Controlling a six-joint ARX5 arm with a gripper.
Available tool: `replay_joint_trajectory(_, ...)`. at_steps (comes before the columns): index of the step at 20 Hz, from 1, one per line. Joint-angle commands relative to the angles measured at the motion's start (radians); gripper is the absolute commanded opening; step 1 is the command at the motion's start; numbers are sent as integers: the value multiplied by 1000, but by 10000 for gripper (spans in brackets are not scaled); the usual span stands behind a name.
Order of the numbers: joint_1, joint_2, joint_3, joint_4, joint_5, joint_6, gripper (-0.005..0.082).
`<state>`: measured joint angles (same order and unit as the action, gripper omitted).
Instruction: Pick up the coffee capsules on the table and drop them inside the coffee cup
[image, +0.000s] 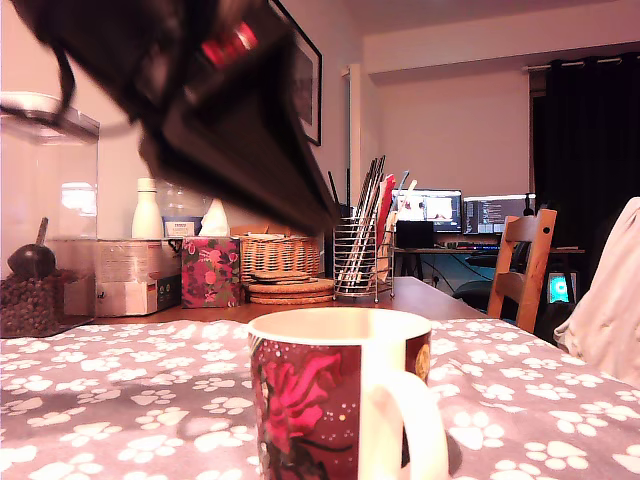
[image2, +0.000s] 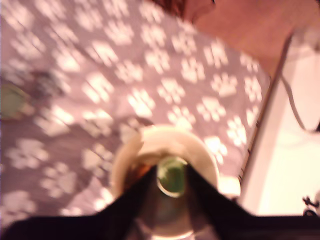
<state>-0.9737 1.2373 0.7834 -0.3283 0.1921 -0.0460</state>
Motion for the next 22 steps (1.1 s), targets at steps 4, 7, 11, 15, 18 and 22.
replay_joint_trajectory(4, -2, -53, 6, 19, -45, 2, -23)
replay_joint_trajectory(7, 16, -68, 6, 28, -54, 2, -23)
replay_joint_trajectory(11, 48, -85, -31, 118, -55, 2, -23)
replay_joint_trajectory(15, 95, -134, -116, 190, -55, 2, -23)
replay_joint_trajectory(18, 153, -184, -173, 215, -48, 2, -23)
replay_joint_trajectory(22, 228, -276, -250, 245, -39, 1, -23)
